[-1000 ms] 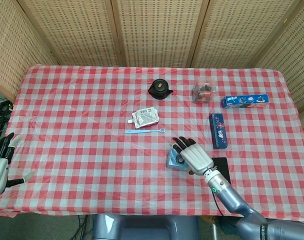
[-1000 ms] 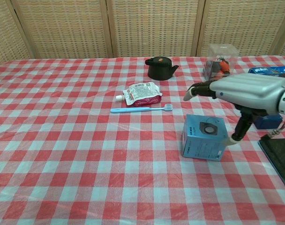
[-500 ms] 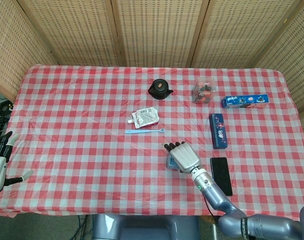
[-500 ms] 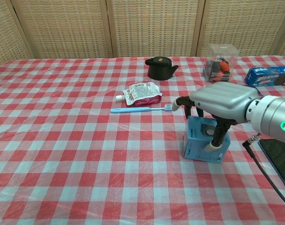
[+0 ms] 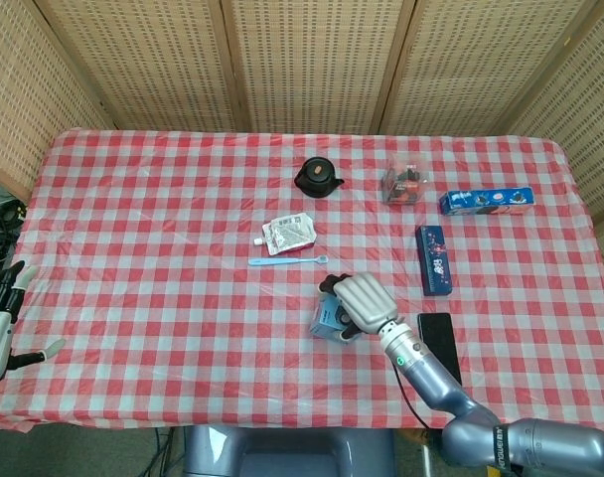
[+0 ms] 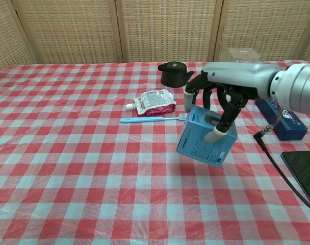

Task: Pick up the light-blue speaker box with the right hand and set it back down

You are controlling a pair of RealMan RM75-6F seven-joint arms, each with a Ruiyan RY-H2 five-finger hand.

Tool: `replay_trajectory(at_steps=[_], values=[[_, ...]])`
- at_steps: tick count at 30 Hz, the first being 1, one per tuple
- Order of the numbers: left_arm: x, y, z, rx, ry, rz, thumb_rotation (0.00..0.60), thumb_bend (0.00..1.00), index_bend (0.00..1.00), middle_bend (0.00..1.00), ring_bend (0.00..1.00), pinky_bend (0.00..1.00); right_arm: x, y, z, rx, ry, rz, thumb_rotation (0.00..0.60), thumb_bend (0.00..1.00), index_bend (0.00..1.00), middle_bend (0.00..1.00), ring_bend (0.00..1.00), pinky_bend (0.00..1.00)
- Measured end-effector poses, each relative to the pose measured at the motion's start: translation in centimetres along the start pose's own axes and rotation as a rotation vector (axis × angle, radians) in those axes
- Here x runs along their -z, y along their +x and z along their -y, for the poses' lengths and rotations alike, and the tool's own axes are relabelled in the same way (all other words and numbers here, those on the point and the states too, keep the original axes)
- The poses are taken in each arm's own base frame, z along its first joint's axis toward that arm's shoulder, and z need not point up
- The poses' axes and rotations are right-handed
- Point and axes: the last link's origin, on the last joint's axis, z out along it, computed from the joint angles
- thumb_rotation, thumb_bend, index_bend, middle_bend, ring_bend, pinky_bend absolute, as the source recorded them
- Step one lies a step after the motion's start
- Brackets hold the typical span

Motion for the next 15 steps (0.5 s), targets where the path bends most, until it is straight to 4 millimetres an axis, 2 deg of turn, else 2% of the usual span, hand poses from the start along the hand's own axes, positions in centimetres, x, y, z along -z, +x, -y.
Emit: replay_trajectory(at_steps=[9,15], values=[[0.0,0.0,0.0,0.000,-0.001,0.001,0.600,0.00,0.00,0.00,0.00,0.00,-0.8,1.8,-0.5,-0.212,-0.013,0.293,0.600,0.59,0.47,0.53,0.53,0.64],[-0.1,-0.1,-0.1,-0.003,-0.002,0.008,0.600,0.00,0.00,0.00,0.00,0.00,-1.5,1.8,0.0,-0.233,-0.013,0.442,0.600,0.62,0.47,0.53,0.53,0.64]])
